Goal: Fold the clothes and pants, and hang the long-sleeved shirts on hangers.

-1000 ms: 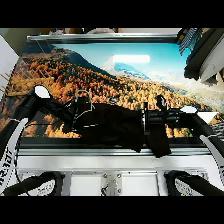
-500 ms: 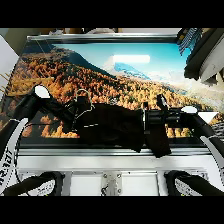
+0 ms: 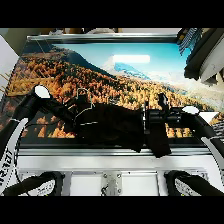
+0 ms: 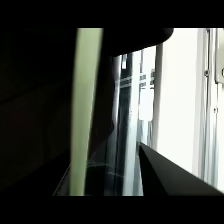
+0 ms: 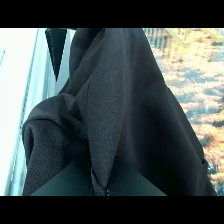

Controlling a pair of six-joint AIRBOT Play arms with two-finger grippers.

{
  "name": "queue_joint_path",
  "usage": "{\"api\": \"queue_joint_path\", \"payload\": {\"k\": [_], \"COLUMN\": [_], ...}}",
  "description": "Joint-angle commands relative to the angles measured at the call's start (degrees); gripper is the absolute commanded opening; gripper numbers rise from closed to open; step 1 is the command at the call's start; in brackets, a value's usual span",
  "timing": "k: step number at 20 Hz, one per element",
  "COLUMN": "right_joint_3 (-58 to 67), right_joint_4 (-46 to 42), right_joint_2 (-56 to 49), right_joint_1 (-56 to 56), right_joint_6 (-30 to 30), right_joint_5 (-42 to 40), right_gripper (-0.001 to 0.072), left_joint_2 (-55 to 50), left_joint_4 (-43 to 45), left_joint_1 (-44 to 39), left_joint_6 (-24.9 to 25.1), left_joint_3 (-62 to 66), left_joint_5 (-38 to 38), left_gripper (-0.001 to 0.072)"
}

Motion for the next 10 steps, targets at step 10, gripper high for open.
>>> {"api": "queue_joint_path", "payload": {"k": [10], "right_joint_3": [0.07], "right_joint_4": [0.5], "right_joint_2": [2.67], "right_joint_1": [0.02], "right_joint_6": [1.73], "right_joint_5": [1.22], "right_gripper": [0.0019], "left_joint_2": [0.85], "left_joint_4": [0.26], "left_joint_1": [0.13], "left_joint_6": [-8.31], "left_joint_3": [-0.02], "left_joint_5": [4.63], "left_gripper": [0.0342]}}
